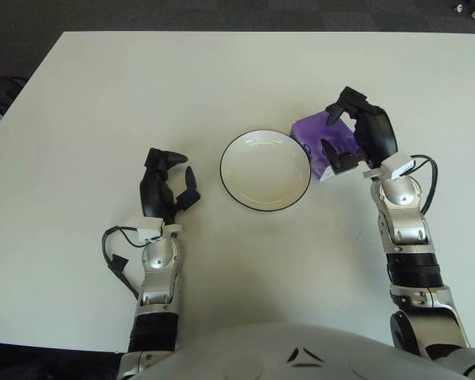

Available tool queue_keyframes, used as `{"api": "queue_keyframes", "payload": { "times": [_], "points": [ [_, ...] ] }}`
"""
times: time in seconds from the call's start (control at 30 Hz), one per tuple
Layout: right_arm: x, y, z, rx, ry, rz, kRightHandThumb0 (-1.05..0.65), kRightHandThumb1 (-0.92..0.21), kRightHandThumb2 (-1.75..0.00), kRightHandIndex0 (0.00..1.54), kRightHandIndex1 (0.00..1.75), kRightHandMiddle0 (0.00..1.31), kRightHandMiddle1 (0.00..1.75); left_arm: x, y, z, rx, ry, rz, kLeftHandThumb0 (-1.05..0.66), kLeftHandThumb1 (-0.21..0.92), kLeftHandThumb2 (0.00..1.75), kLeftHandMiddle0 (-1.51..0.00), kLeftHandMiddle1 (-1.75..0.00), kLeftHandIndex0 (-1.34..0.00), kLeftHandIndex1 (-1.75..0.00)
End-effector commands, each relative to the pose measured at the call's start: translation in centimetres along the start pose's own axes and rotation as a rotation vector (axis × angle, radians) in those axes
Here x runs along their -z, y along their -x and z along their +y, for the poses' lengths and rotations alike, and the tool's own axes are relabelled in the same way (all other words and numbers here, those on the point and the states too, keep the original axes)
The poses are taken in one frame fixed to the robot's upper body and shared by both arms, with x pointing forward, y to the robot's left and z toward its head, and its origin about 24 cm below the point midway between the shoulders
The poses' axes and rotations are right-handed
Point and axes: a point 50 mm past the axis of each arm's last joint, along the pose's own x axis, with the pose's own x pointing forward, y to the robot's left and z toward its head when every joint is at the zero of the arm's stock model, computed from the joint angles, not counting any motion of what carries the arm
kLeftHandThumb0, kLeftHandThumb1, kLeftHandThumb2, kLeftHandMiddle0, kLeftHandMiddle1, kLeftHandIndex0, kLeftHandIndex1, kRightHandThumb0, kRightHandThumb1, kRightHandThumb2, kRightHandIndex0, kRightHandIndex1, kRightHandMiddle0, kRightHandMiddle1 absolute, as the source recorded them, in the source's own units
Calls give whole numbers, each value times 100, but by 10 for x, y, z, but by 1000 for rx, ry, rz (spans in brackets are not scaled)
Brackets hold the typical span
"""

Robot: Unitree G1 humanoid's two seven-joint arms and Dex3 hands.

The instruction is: Put the tissue paper into the plate.

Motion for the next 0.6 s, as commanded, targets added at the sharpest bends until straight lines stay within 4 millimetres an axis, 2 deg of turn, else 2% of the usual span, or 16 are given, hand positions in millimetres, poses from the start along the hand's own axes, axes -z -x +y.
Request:
{"api": "queue_keyframes", "payload": {
  "times": [0.0, 0.23, 0.4, 0.57],
  "points": [
    [-10, 0, -2, 11, -46, -63, 0, 6, -170, 94, 160, 67, 175, 27, 16, 9, -15, -24, 149, -43, 47, 114, -65, -150, -49, -175],
    [-18, -2, -1, 12, -92, -110, 0, 9, -174, 96, 161, 69, 175, 27, 16, 9, -18, -25, 147, -43, 46, 114, -66, -150, -49, -175],
    [-25, -4, 0, 42, -41, -206, 0, 7, -174, 89, 172, 69, 174, 28, 16, 9, -16, -28, 142, -43, 47, 114, -66, -149, -49, -175],
    [-29, -4, 4, 37, -41, -255, 0, 7, -175, 87, 174, 70, 174, 28, 16, 9, -12, -26, 139, -43, 47, 113, -66, -148, -49, -175]
  ]
}}
